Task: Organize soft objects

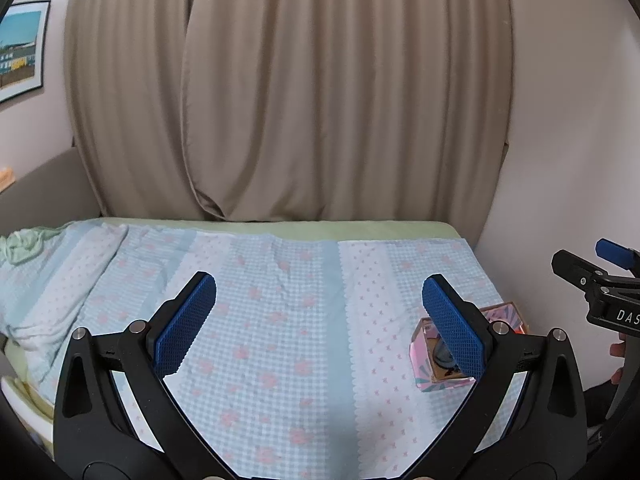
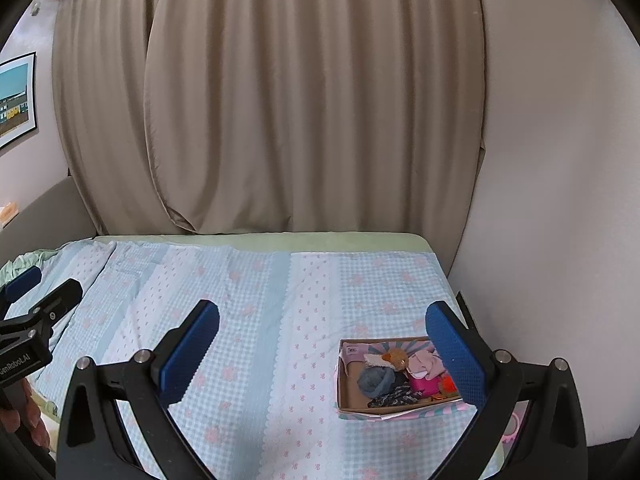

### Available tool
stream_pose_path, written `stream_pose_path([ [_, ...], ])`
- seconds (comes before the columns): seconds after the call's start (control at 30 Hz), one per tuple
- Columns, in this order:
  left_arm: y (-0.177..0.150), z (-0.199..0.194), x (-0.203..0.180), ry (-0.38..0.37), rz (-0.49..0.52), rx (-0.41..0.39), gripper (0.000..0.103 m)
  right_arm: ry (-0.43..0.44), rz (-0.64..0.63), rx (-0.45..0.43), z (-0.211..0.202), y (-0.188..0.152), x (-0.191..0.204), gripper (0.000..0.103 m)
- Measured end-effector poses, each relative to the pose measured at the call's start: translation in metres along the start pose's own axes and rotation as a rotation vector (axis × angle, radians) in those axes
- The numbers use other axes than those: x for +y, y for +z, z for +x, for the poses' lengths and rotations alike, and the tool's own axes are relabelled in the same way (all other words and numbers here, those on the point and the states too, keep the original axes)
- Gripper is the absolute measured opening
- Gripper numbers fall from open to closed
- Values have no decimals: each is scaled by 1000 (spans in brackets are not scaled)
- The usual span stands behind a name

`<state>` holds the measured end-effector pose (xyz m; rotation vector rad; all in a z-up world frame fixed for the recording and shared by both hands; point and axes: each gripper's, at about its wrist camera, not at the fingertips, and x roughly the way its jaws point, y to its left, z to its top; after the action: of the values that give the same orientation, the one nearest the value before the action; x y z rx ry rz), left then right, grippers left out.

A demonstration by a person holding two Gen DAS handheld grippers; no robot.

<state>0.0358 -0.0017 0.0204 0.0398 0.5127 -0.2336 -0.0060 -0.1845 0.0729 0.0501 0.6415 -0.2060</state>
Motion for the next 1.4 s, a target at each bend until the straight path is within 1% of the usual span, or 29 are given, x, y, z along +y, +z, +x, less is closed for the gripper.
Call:
stream_pose_path([
  [0.57, -4, 2, -11, 1, 17, 2, 103, -20, 13, -1, -7, 0, -6, 103],
  [1.23, -5, 0, -8, 37, 12, -6, 103, -17, 16, -4, -8, 2, -5, 103],
  [1.4, -5, 1, -5, 42, -5, -5, 103, -19, 17, -3, -8, 1, -4, 103],
])
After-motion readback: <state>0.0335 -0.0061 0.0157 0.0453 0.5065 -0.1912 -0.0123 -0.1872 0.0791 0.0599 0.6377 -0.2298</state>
